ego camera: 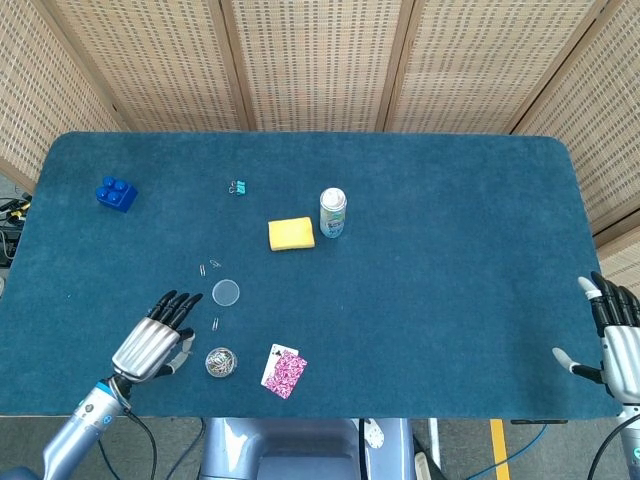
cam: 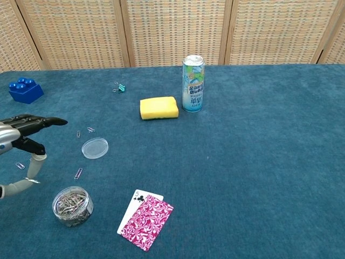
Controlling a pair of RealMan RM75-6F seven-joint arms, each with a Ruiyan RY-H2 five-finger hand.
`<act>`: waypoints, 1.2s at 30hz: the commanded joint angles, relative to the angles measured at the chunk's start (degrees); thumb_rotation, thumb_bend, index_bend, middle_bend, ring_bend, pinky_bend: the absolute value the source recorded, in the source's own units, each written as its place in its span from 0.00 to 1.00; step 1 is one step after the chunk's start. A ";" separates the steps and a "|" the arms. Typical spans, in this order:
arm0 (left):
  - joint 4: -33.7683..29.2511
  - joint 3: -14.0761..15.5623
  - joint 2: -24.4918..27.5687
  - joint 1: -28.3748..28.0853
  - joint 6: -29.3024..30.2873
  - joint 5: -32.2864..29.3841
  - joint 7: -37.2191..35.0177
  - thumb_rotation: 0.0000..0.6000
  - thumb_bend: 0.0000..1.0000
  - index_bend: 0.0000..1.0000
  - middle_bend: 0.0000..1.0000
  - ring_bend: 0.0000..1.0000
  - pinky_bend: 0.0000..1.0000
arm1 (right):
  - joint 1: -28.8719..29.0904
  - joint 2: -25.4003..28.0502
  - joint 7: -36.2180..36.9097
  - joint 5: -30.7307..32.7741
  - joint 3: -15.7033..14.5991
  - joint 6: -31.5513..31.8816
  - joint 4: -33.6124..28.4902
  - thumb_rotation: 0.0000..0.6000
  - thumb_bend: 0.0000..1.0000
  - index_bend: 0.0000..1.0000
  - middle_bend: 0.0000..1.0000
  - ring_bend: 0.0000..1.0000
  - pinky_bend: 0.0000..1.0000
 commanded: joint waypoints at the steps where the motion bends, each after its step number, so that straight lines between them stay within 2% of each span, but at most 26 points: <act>1: -0.44 0.26 -1.62 -0.63 -1.98 -1.00 2.84 1.00 0.37 0.61 0.00 0.00 0.00 | -0.01 0.00 0.08 0.06 0.02 -0.01 0.05 1.00 0.00 0.00 0.00 0.00 0.00; 10: 0.89 0.09 -5.41 -1.52 -3.82 -2.03 4.13 1.00 0.37 0.59 0.00 0.00 0.00 | 0.11 0.07 0.31 0.41 0.15 -0.33 0.18 1.00 0.00 0.00 0.00 0.00 0.00; 13: 1.44 -0.14 -6.46 -1.93 -3.71 -1.67 3.05 1.00 0.37 0.44 0.00 0.00 0.00 | 0.15 0.07 0.33 0.48 0.16 -0.44 0.20 1.00 0.00 0.00 0.00 0.00 0.00; 15: 1.48 -0.21 -6.81 -2.20 -3.68 -1.50 2.14 1.00 0.30 0.24 0.00 0.00 0.00 | 0.16 0.05 0.25 0.43 0.14 -0.43 0.18 1.00 0.00 0.00 0.00 0.00 0.00; 17: 1.32 -0.19 -6.82 -2.35 -3.42 -1.21 1.12 1.00 0.24 0.10 0.00 0.00 0.00 | 0.16 0.03 0.14 0.38 0.11 -0.42 0.15 1.00 0.00 0.00 0.00 0.00 0.00; 19: 1.01 -0.20 -6.41 -2.44 -2.76 -0.71 -0.33 1.00 0.23 0.04 0.00 0.00 0.00 | 0.18 0.01 0.09 0.36 0.08 -0.47 0.18 1.00 0.00 0.00 0.00 0.00 0.00; 22: 0.73 -0.74 -4.62 -2.38 -0.44 0.44 -3.41 1.00 0.23 0.05 0.00 0.00 0.00 | 0.13 0.03 0.18 0.33 0.08 -0.36 0.13 1.00 0.00 0.00 0.00 0.00 0.00; 27: 2.50 -2.40 -1.94 -2.17 1.37 -1.06 -6.29 1.00 0.23 0.13 0.00 0.00 0.00 | 0.11 0.11 0.36 0.38 0.09 -0.36 0.11 1.00 0.00 0.00 0.00 0.00 0.00; 31: 7.23 -3.47 -0.25 -2.28 0.69 -3.58 -9.59 1.00 0.23 0.20 0.00 0.00 0.00 | 0.15 0.08 0.19 0.30 0.03 -0.44 0.05 1.00 0.00 0.00 0.00 0.00 0.00; 36: 14.77 -4.67 -0.86 -2.74 -1.48 -6.88 -14.28 1.00 0.23 0.30 0.00 0.00 0.00 | 0.23 -0.02 -0.22 0.32 -0.02 -0.61 -0.08 1.00 0.00 0.00 0.00 0.00 0.00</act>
